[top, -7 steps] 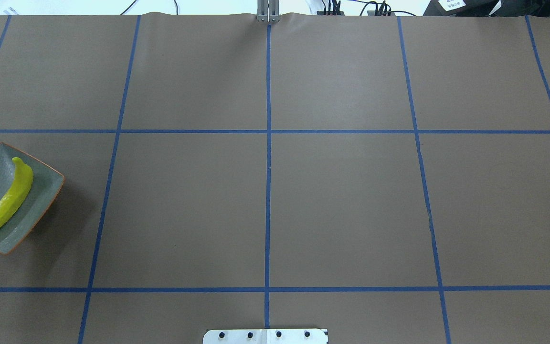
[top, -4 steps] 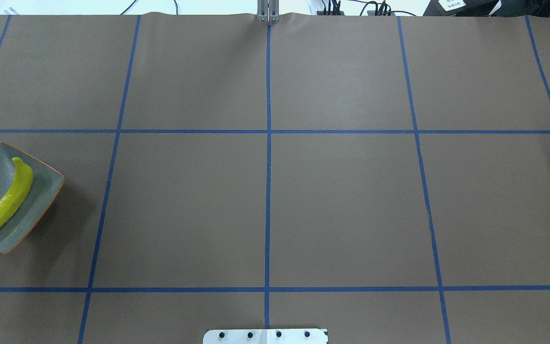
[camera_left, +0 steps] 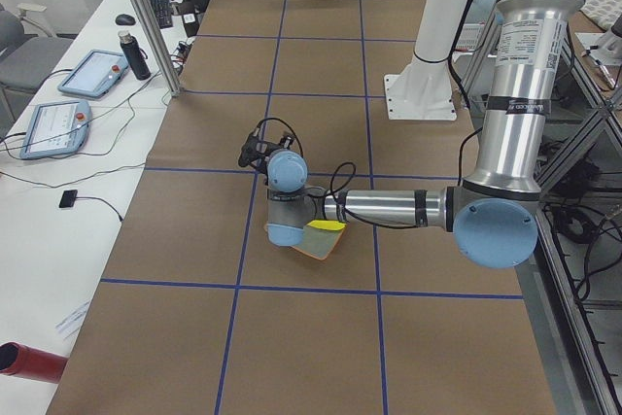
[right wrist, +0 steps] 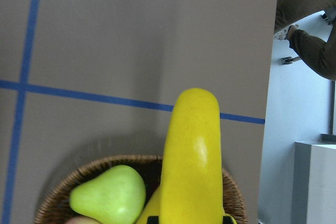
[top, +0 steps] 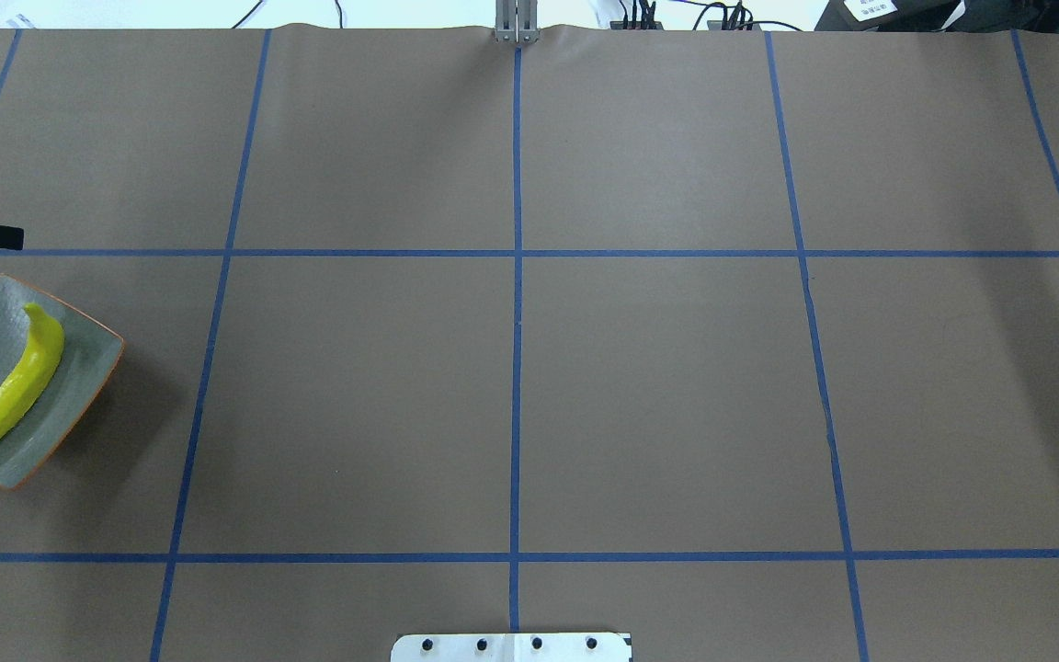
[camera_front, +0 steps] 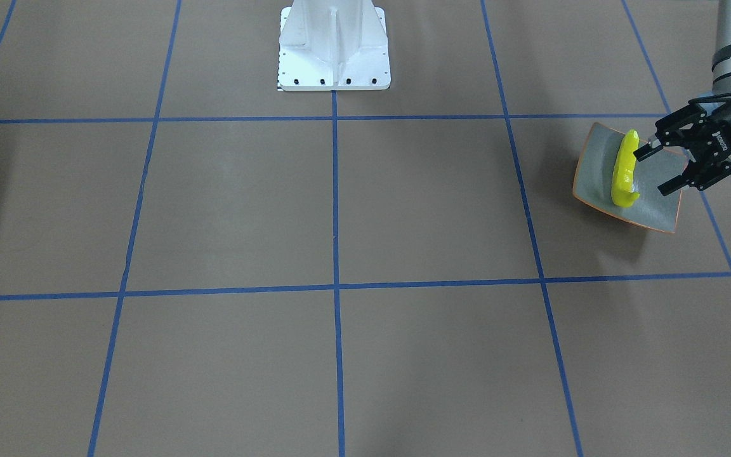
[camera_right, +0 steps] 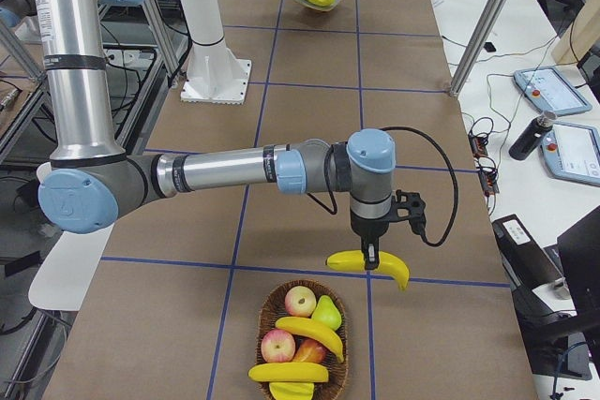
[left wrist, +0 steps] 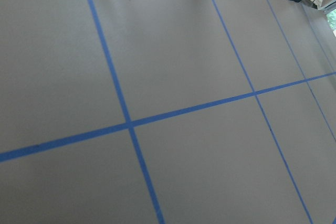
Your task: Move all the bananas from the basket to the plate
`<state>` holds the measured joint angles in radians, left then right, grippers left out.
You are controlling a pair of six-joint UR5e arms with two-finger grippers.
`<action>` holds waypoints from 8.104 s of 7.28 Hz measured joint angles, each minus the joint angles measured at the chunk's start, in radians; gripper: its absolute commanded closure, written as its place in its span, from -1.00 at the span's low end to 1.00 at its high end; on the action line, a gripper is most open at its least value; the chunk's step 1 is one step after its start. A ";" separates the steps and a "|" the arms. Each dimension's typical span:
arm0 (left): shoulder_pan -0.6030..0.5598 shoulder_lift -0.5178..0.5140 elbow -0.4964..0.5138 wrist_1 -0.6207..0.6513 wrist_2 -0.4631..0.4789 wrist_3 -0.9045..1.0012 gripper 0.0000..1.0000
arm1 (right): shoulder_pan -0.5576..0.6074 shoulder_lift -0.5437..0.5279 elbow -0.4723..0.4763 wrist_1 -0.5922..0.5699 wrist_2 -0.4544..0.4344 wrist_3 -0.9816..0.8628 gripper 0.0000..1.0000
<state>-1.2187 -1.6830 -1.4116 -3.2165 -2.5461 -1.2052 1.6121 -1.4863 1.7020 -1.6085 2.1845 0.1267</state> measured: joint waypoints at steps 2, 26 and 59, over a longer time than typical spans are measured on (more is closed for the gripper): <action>0.020 -0.079 -0.026 0.005 0.051 -0.202 -1.00 | -0.042 0.013 0.124 -0.003 0.116 0.267 1.00; 0.549 -0.412 -0.338 0.462 0.241 -0.491 -0.20 | -0.986 0.602 0.266 0.312 -0.264 1.621 1.00; 0.134 0.444 -0.220 0.474 0.212 0.814 -1.00 | -0.104 -0.215 0.067 0.283 0.061 0.066 -1.00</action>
<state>-1.0843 -1.2394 -1.6315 -2.7422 -2.3341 -0.3914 1.5082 -1.7018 1.7688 -1.3259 2.2450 0.1932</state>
